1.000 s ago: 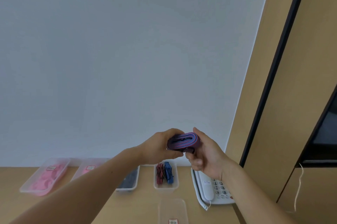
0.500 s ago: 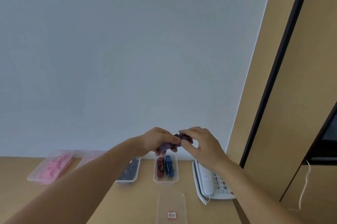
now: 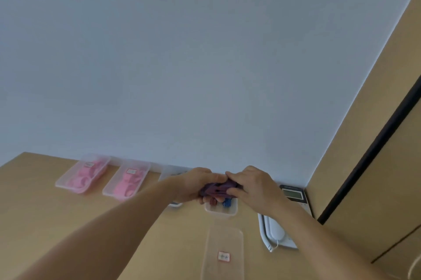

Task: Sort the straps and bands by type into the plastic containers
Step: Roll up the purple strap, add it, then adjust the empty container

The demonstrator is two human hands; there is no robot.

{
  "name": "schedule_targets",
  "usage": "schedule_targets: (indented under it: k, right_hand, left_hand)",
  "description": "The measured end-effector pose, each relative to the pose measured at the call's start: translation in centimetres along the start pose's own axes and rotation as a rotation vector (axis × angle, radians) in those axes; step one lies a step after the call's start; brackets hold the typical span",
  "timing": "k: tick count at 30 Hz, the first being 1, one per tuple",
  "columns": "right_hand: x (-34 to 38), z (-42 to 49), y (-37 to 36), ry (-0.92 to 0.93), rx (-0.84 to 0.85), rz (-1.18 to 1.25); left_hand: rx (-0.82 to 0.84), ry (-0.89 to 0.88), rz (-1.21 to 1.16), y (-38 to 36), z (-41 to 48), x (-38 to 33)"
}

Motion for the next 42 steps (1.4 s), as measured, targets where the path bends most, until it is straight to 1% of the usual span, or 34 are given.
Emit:
schedule_targets:
  k: [3,5,6,8,10,11,13,18,22,26,30,33,36,39,42]
  right_hand:
    - [-1.0,1.9,-2.5,-0.062,0.026,0.003]
    - [-2.2,2.9,-3.9,-0.157,0.051,0.012]
    - [-2.9,3.4,-4.6,-0.199,0.068,0.01]
    - [-4.3,4.2,-6.0,-0.281,0.103,0.035]
    - [-5.8,4.8,-7.6,-0.366,0.15,0.074]
    - [-6.7,4.9,-8.7,-0.404,0.178,0.085]
    - [-8.1,4.9,-10.8,-0.474,0.226,0.119]
    - [-9.4,4.6,-14.1,-0.584,0.264,0.173]
    - [-10.4,3.7,-15.8,-0.598,0.291,0.141]
    - [-10.9,3.5,-16.6,-0.544,0.286,-0.022]
    - [-11.6,3.3,-17.2,-0.448,0.297,-0.051]
    - [-11.8,3.7,-17.3,-0.374,0.34,-0.068]
    - [-11.7,4.2,-17.4,-0.351,0.374,-0.035]
    - [-12.2,4.1,-17.4,-0.367,0.363,0.035]
    - [-12.3,3.9,-17.6,-0.349,0.387,0.035]
  left_hand:
    - [-0.166,0.005,0.033,3.5,2.7,1.9]
    - [-0.242,-0.01,0.154,5.2,4.5,2.9]
    - [-0.245,-0.026,0.225,5.7,5.4,3.3]
    - [-0.206,-0.04,0.288,6.1,7.2,4.1]
    - [-0.112,-0.042,0.268,6.1,8.6,4.9]
    - [-0.063,-0.054,0.296,6.1,9.4,5.4]
    - [-0.029,-0.086,0.454,6.7,10.7,6.3]
    - [0.042,-0.169,0.791,6.9,13.1,9.6]
    - [0.066,-0.252,1.119,6.2,14.9,10.5]
    - [0.094,-0.268,1.309,5.3,15.7,11.2]
    - [0.122,-0.343,1.358,4.6,15.9,11.0]
    - [0.13,-0.326,1.34,4.2,15.8,11.0]
    - [0.191,-0.305,1.328,3.9,15.7,11.0]
    - [0.213,-0.313,1.203,4.4,15.5,10.8]
    - [0.181,-0.317,1.13,4.7,15.3,10.8]
Point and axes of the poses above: each hand's wrist, its own z-axis towards the middle knuckle, its own y-axis out of the back of the hand, x = y × z, the point moved 8 cm from there along z, towards the middle knuckle, and after that the axes turned 4 degrees about -y, right-handed, at the moved point
